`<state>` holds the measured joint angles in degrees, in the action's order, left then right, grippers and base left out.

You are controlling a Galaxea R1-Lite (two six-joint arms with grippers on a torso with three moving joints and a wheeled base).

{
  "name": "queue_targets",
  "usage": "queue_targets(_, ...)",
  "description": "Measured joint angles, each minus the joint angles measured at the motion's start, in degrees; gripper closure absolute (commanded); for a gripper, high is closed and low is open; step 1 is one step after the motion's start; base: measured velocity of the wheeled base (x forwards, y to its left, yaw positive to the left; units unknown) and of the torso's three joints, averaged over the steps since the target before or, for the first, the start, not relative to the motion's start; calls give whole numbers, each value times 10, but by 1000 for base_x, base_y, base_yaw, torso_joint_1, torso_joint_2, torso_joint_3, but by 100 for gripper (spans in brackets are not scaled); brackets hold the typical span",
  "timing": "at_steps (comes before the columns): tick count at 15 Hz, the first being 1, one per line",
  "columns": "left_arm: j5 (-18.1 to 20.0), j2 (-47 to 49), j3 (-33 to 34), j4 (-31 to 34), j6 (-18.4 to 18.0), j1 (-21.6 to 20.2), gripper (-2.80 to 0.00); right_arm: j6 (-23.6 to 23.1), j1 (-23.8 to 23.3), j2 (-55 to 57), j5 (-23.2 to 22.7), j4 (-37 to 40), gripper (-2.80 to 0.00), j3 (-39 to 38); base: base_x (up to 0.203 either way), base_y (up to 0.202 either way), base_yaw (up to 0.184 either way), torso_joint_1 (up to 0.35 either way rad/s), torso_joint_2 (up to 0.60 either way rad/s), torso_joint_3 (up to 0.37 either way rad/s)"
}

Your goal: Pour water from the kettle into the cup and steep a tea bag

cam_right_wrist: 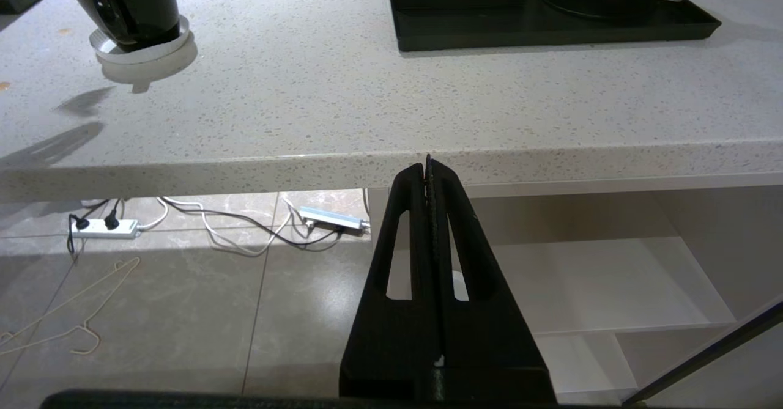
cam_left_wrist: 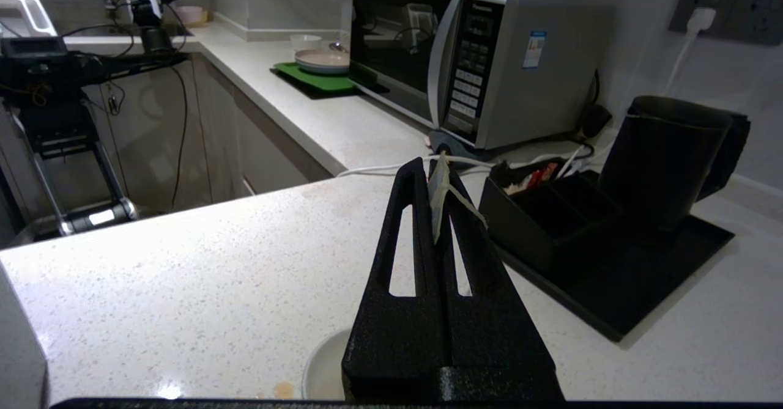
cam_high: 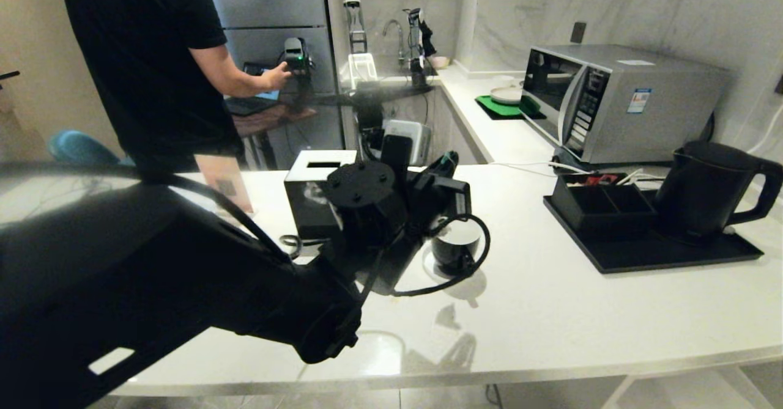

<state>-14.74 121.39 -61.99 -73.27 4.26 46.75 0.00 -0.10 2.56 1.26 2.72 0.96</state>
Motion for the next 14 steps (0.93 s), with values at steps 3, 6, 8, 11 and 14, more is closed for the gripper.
queue_targets(3,1,3,-34,31,-1,-2,0,0,0,0,0,0,0,0,0,0,0,0,0,0)
queue_targets(6,3,7,-71,71,-2,-6,0,0,0,-1,0,0,0,0,0,0,0,0,0,0)
queue_targets(8,4,13,-98,89,-2,-11,0,0,0,-3,0,0,0,0,0,0,0,0,0,0)
queue_targets(11,5,25,-125,99,-2,-22,0,0,0,-4,0,0,0,0,0,0,0,0,0,0)
queue_targets(14,6,34,-133,110,-1,-32,0,0,0,-4,0,0,0,0,0,0,0,0,0,0)
